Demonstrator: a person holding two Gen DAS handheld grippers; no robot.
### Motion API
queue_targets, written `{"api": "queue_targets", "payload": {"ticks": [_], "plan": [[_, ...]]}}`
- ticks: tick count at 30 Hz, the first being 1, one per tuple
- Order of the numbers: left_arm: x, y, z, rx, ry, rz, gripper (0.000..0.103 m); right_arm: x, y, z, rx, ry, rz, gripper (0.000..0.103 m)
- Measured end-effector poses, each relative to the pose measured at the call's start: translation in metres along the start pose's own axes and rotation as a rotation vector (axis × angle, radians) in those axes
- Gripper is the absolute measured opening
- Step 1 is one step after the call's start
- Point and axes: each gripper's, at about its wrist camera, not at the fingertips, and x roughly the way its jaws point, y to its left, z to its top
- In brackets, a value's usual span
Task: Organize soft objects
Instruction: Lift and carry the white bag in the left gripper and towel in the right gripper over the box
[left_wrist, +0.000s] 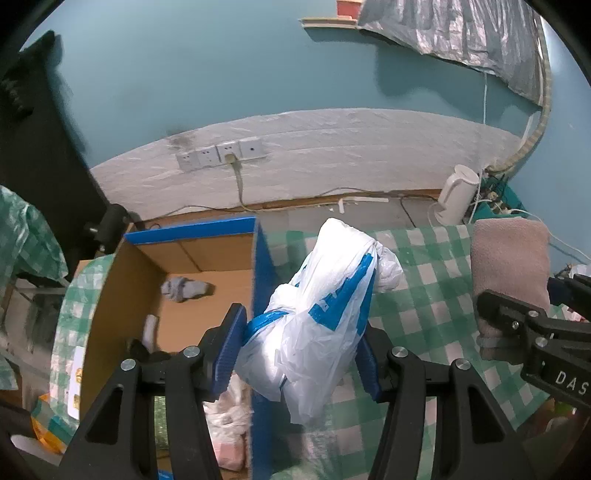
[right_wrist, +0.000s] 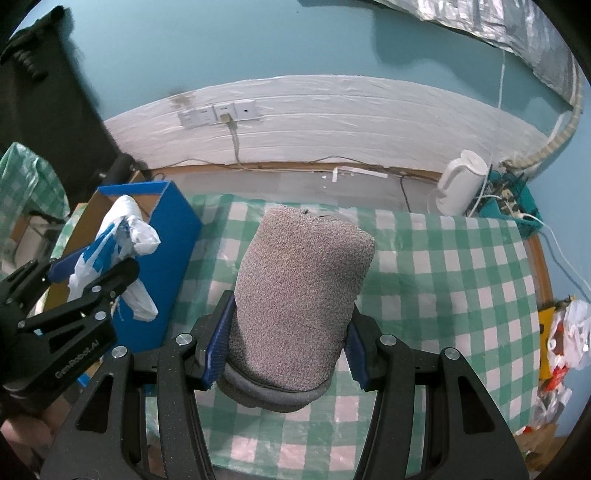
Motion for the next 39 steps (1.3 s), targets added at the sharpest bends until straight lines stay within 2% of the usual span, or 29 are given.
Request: {"api": "queue_targets", "payload": {"ticks": [11,18,39], "plan": [[-0.016,0.035,-0.017,-0.054,-0.027,0.024,0.057,-0.005,0.032,0.006,-0.055,-0.016,0.040,0.054],[-0.016,0.060,-0.026,-0.092,-0.014,0.048,0.057,-0.001,0.058,0.011,-0.100,-0.014,0.066,0.054],[-0.025,0.149,-0.065,-0.265,0.021,0.144,0.057,0.014,0.162,0.019,-0.257,0.008,0.154,0.054]]}}
